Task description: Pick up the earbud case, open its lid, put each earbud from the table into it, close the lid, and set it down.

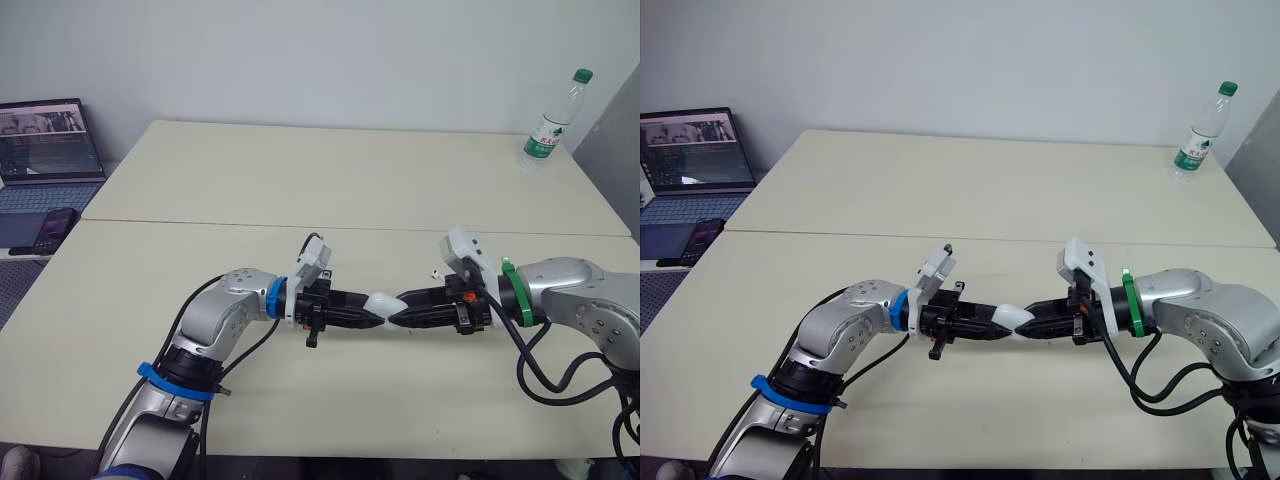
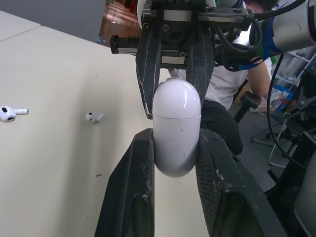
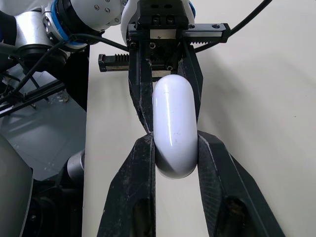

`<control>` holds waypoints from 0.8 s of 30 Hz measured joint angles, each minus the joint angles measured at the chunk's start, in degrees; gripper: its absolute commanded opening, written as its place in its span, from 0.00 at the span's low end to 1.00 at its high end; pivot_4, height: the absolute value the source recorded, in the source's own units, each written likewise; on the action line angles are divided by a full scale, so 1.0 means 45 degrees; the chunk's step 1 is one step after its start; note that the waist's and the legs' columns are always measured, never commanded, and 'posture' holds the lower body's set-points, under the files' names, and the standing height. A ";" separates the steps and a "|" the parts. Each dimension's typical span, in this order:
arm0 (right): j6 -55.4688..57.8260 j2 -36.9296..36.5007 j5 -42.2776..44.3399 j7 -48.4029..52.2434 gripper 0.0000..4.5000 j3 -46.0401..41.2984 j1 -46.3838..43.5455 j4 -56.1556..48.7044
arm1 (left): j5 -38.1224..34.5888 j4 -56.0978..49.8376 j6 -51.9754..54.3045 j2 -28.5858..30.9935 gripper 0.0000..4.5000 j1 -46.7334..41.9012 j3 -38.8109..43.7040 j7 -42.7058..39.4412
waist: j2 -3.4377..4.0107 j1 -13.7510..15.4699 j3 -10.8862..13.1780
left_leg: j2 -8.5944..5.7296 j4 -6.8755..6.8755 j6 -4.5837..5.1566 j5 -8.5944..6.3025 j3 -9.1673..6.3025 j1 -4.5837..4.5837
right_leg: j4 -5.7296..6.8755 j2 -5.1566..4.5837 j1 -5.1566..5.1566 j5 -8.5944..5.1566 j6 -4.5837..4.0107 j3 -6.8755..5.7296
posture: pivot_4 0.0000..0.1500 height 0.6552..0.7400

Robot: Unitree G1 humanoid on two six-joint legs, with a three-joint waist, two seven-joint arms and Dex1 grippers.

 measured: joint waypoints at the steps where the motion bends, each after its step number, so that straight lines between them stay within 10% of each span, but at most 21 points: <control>1: -0.0049 0.0049 -0.0058 -0.0009 0.39 -0.0061 0.0014 0.0001 | 0.0016 0.0009 0.0000 -0.0028 0.17 0.0006 -0.0001 0.0034 | 0.0000 0.0000 0.0000 | 0.0000 0.0000 0.0000 0.0000 0.0002 0.0000 | 0.0000 0.0000 0.0000 0.0000 0.0000 0.0002 | 1.00 0.99; 6: -0.0152 0.0466 -0.0205 -0.0445 0.79 -0.0386 0.0019 0.0001 | 0.0118 0.0084 0.0001 -0.0076 0.17 0.0034 0.0007 0.0141 | -0.0002 -0.0003 0.0002 | 0.0001 0.0000 0.0000 0.0000 0.0000 0.0001 | 0.0004 0.0001 0.0000 0.0000 0.0000 0.0001 | 1.00 0.99; 24: -0.0788 0.0551 -0.2081 -0.0891 0.79 -0.0402 0.0124 -0.0037 | 0.0138 0.0374 0.0025 -0.0212 0.17 0.0291 0.0108 0.0895 | -0.0004 0.0000 0.0006 | -0.0003 0.0000 0.0000 0.0000 0.0002 0.0001 | 0.0007 -0.0006 0.0000 0.0013 -0.0022 -0.0001 | 1.00 0.99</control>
